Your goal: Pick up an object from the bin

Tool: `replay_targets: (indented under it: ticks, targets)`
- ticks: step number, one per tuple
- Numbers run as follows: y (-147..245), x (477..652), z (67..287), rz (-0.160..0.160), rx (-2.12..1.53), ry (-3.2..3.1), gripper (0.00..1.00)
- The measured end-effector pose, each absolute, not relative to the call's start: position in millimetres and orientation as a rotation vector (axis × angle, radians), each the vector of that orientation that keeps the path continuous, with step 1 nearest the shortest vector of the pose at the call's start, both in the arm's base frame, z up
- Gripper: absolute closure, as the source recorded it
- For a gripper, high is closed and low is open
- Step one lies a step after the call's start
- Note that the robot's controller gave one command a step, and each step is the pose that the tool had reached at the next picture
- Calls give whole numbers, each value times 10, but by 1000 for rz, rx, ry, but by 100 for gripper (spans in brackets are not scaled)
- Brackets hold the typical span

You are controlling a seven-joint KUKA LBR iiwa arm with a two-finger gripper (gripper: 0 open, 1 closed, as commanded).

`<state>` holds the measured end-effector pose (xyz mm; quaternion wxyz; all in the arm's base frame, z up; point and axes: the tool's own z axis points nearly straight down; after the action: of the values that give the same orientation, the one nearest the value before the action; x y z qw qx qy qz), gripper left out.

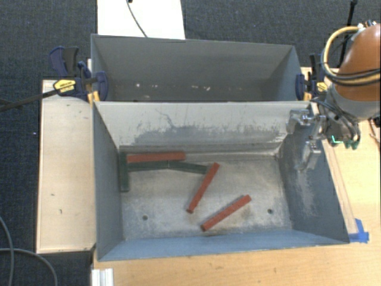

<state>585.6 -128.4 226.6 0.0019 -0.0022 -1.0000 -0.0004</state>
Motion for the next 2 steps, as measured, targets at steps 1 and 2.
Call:
replay_targets:
  ticks: [1, 2]
  targets:
    - [-131, 5606, 692, -2, 524, -3098, 0]
    - [44, 4828, 1008, -2, 751, -3049, 0]
